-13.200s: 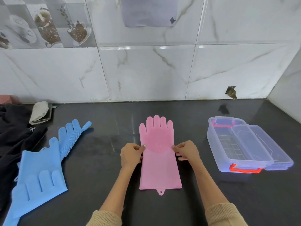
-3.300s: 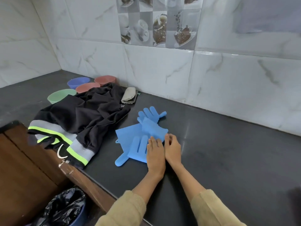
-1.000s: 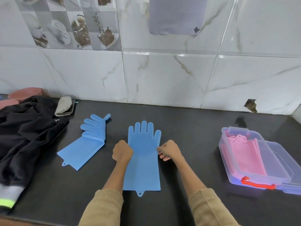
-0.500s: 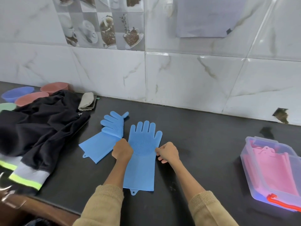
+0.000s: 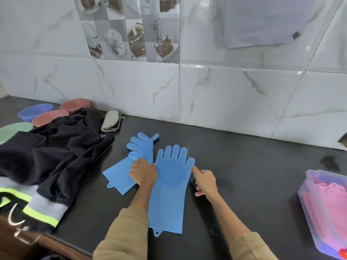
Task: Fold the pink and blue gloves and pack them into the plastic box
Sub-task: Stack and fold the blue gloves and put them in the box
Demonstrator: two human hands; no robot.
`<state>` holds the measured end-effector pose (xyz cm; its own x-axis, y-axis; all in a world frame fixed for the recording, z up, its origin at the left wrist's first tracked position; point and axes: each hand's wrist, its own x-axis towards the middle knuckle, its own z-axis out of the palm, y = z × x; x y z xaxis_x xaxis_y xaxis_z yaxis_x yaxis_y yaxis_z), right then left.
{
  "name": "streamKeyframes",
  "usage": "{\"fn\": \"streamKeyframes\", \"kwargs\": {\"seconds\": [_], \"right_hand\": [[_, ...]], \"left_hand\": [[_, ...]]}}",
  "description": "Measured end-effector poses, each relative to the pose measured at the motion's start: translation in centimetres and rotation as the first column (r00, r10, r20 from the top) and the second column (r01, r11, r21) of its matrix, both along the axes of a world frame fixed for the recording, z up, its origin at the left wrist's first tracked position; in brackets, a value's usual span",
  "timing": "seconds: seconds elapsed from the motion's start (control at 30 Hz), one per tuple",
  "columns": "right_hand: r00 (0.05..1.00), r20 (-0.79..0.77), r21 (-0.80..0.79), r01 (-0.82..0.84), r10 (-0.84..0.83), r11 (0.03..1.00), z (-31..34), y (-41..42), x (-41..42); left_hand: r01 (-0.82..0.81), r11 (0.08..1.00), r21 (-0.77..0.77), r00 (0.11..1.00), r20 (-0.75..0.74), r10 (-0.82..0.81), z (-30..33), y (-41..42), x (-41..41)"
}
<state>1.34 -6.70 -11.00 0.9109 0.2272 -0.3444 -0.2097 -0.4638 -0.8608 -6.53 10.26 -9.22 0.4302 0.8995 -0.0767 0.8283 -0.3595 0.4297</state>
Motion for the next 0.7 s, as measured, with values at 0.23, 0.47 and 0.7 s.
{"fn": "streamKeyframes", "kwargs": {"seconds": [0.23, 0.47, 0.7], "right_hand": [[0.924, 0.179, 0.258, 0.288, -0.339, 0.922, -0.4, 1.1, 0.0], [0.977, 0.065, 0.456, 0.151, -0.202, 0.877, 1.6, 1.4, 0.0], [0.904, -0.337, 0.865, 0.189, 0.261, 0.464, 4.3, -2.5, 0.3]], "left_hand": [[0.081, 0.997, -0.016, 0.843, 0.535, -0.06, 1.3, 0.7, 1.1], [0.449, 0.887, 0.109, 0.66, 0.629, -0.411, 7.1, -1.6, 3.0], [0.658, 0.654, -0.372, 0.634, 0.743, -0.215, 8.5, -6.9, 6.1]]}}
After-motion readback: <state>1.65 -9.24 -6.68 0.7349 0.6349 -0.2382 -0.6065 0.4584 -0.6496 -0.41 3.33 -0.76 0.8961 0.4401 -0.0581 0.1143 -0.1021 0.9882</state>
